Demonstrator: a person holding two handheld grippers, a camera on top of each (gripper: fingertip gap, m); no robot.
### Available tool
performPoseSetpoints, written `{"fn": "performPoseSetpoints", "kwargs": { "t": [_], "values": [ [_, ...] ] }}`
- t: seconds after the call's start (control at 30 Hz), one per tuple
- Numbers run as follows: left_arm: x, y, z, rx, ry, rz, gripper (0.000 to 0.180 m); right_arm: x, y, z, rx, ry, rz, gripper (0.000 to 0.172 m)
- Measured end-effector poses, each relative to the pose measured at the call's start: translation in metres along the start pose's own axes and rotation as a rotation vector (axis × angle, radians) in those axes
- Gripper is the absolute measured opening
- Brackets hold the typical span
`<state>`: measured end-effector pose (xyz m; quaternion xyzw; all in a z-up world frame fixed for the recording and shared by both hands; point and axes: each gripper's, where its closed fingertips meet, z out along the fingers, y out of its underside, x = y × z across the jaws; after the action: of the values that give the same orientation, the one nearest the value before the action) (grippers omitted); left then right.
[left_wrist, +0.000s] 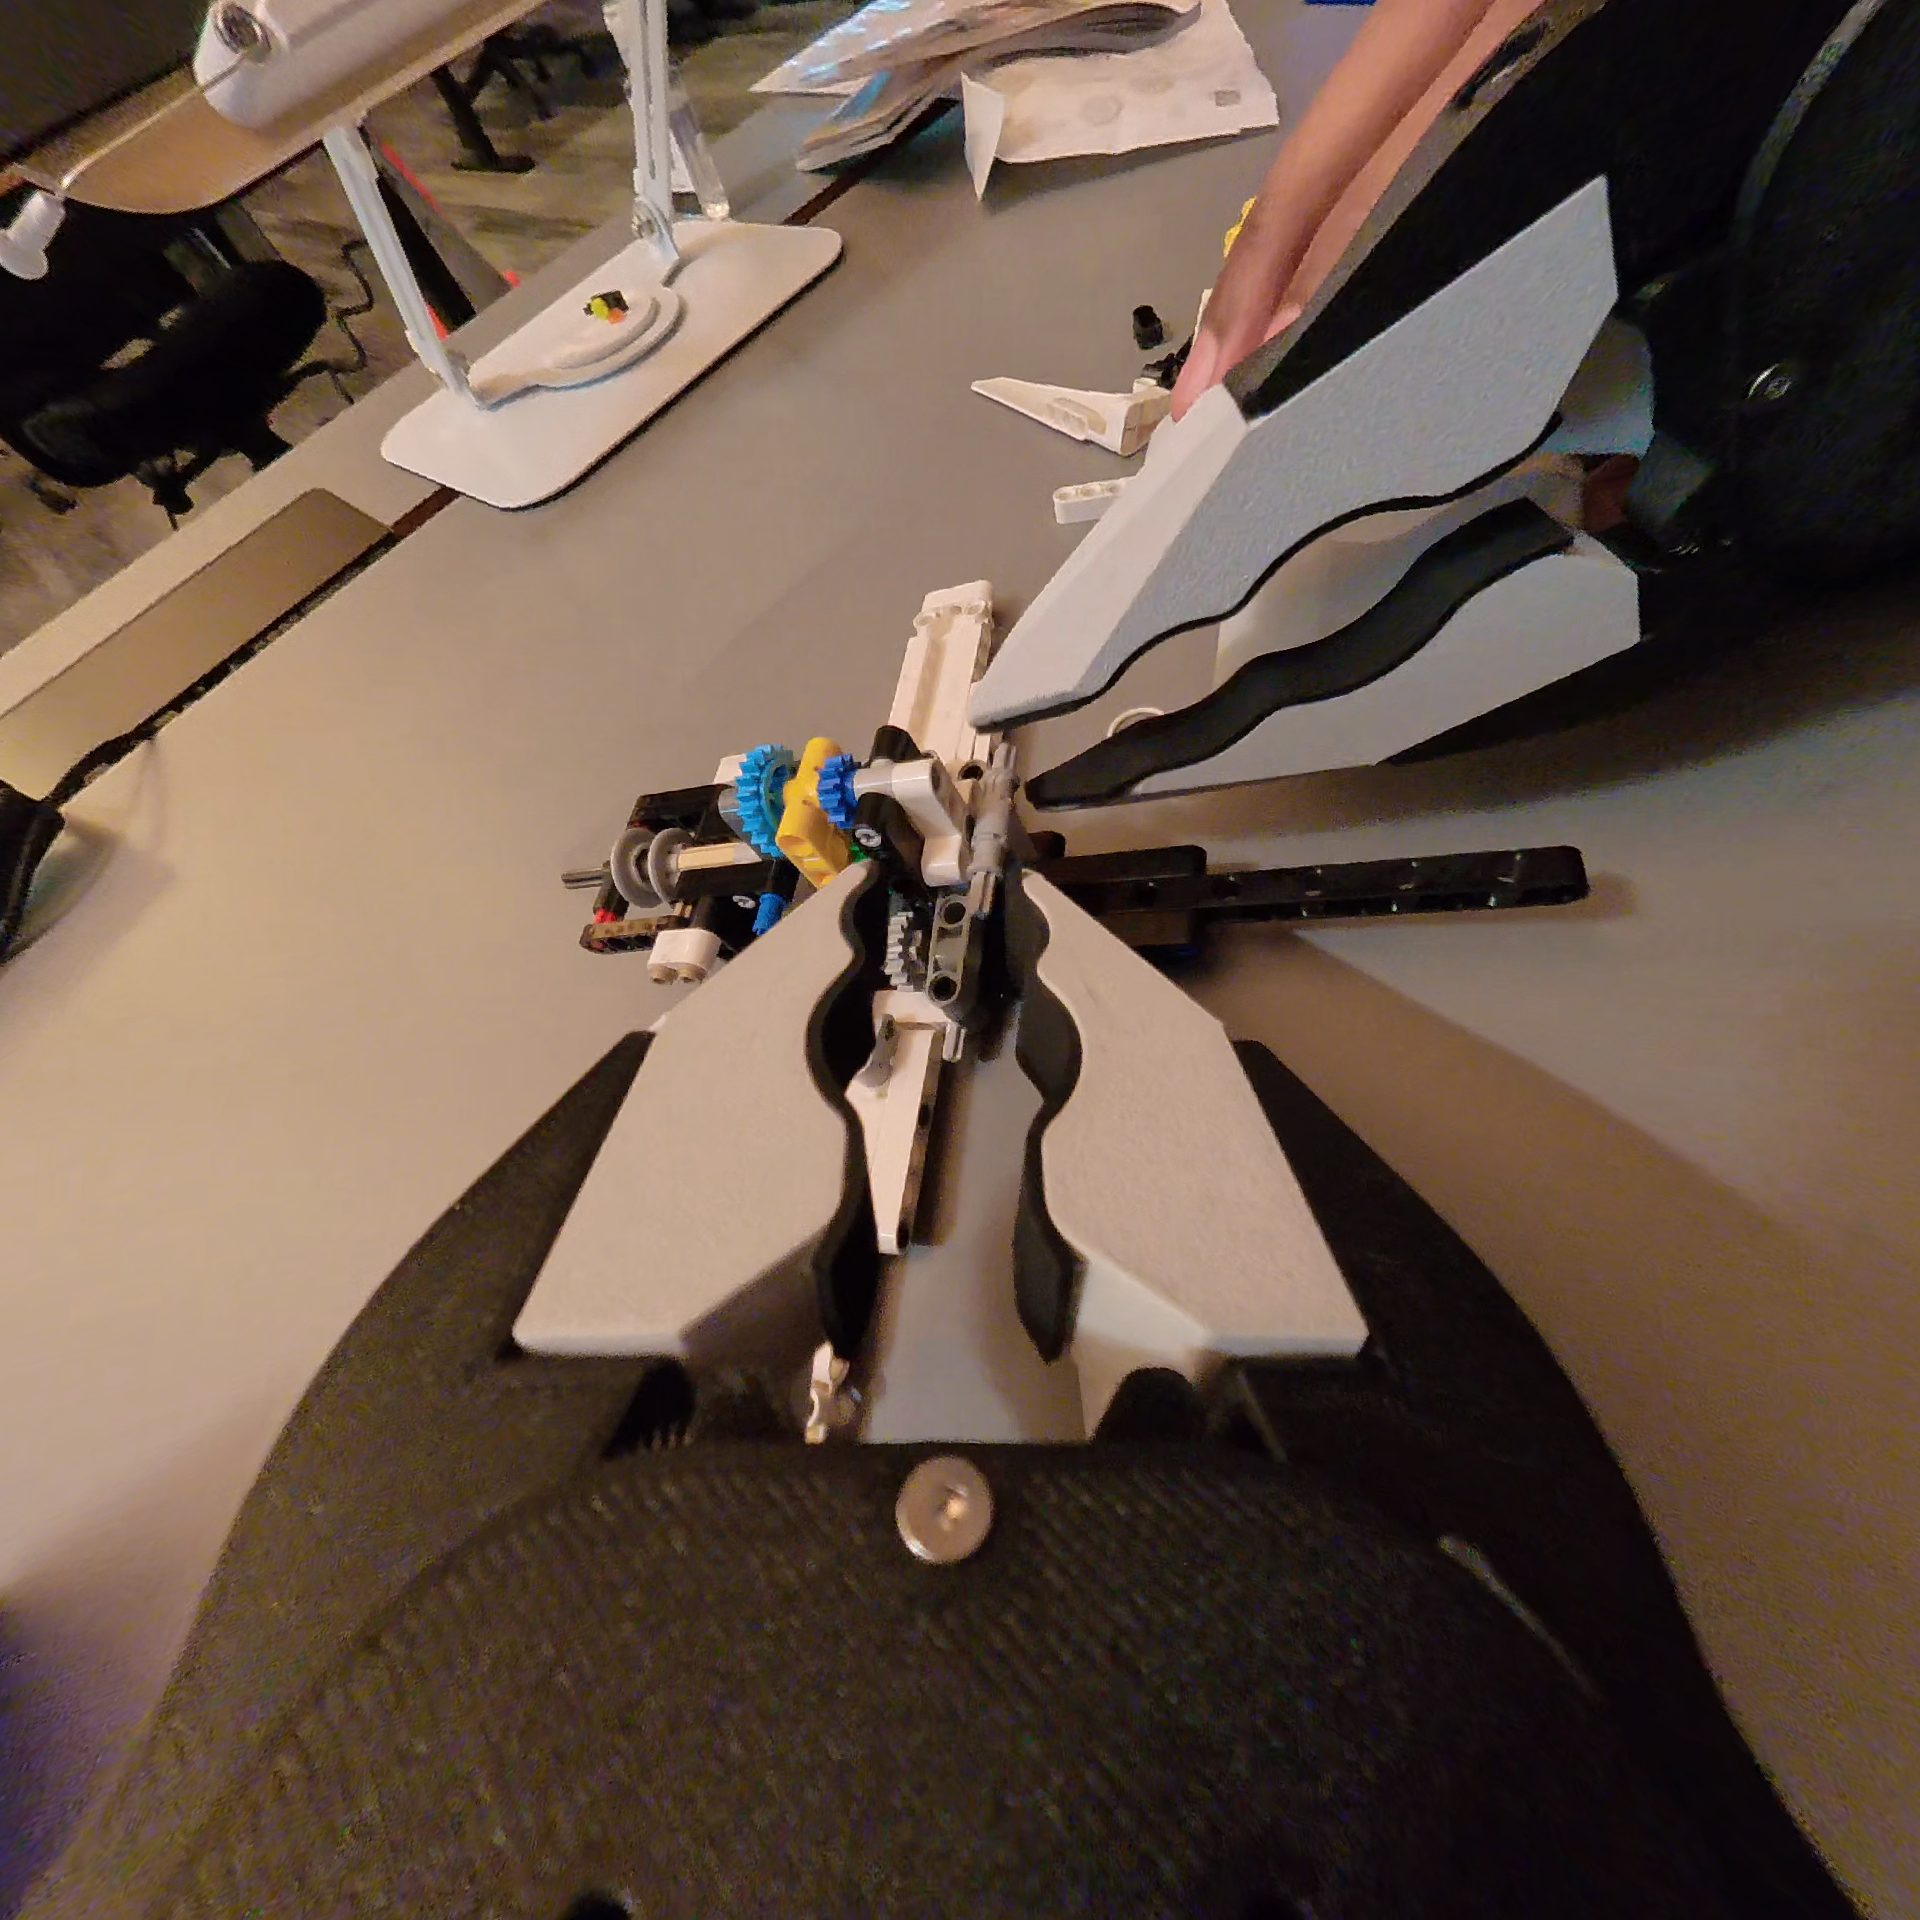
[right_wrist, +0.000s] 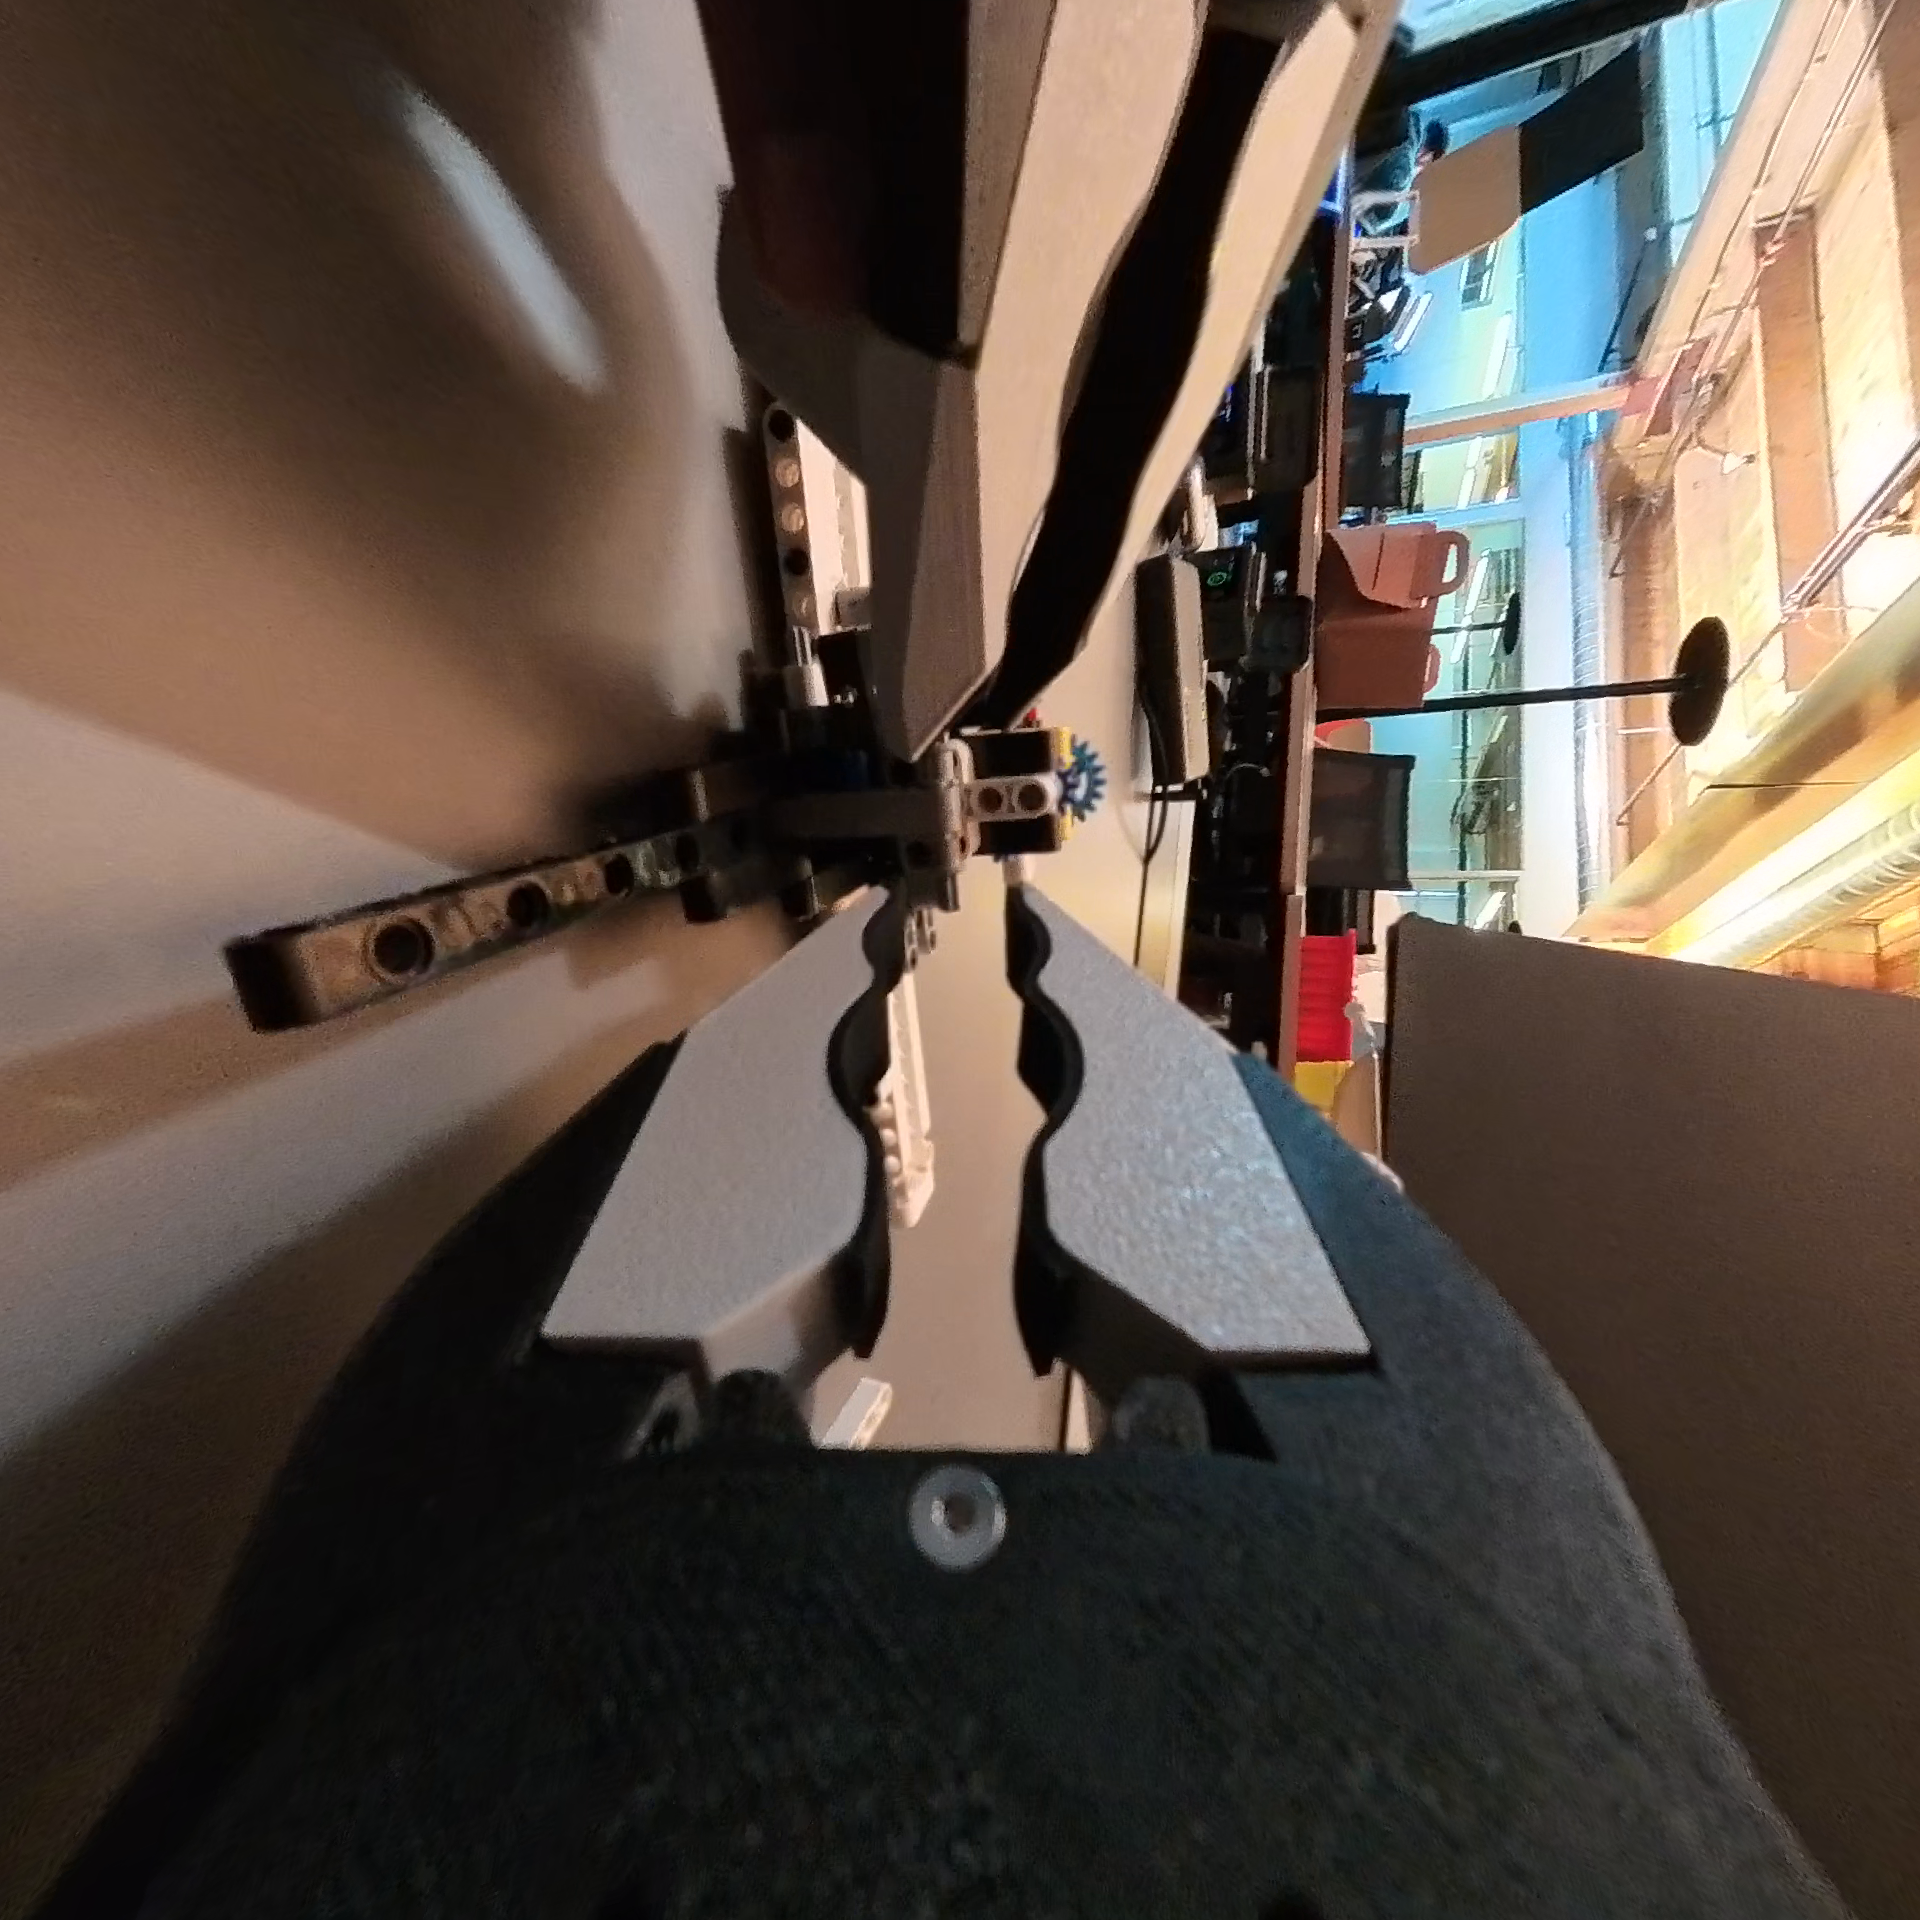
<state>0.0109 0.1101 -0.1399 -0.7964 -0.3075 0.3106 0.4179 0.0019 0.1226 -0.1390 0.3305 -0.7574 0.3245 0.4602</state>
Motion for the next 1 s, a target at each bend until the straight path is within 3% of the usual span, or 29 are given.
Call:
{"fn": "performPoseSetpoints", "kwargs": {
  "t": [0.17, 0.47, 0.63, 0.83, 0.93, 1.0],
  "values": [
    [0.0063, -0.0002, 0.0002, 0.001, 0.020, 0.040, 0.005, -0.0040, -0.0026, 0.0034, -0.005, -0.004, -0.042, 0.016],
    [0.0020, -0.0003, 0.0053, -0.014, -0.033, 0.063, 0.012, -0.0024, -0.0053, 0.0085, -0.006, 0.022, -0.060, 0.008],
    [0.0071, -0.0075, 0.0043, 0.027, -0.021, 0.073, 0.000, -0.0014, -0.0057, 0.0081, 0.002, 0.001, -0.004, 0.005],
    [0.0047, -0.0069, 0.0024, 0.027, -0.014, 0.039, 0.000, -0.0008, -0.0069, 0.0090, 0.000, 0.008, -0.013, 0.004],
    [0.0032, -0.0069, 0.0016, 0.035, -0.043, 0.083, 0.018, -0.0007, -0.0066, 0.0084, 0.010, 0.004, 0.003, 0.005],
    [0.0050, -0.0036, 0.0038, 0.010, -0.053, 0.114, 0.017, -0.0008, -0.0064, 0.0076, 0.016, 0.003, 0.007, 0.004]
  ]
}}
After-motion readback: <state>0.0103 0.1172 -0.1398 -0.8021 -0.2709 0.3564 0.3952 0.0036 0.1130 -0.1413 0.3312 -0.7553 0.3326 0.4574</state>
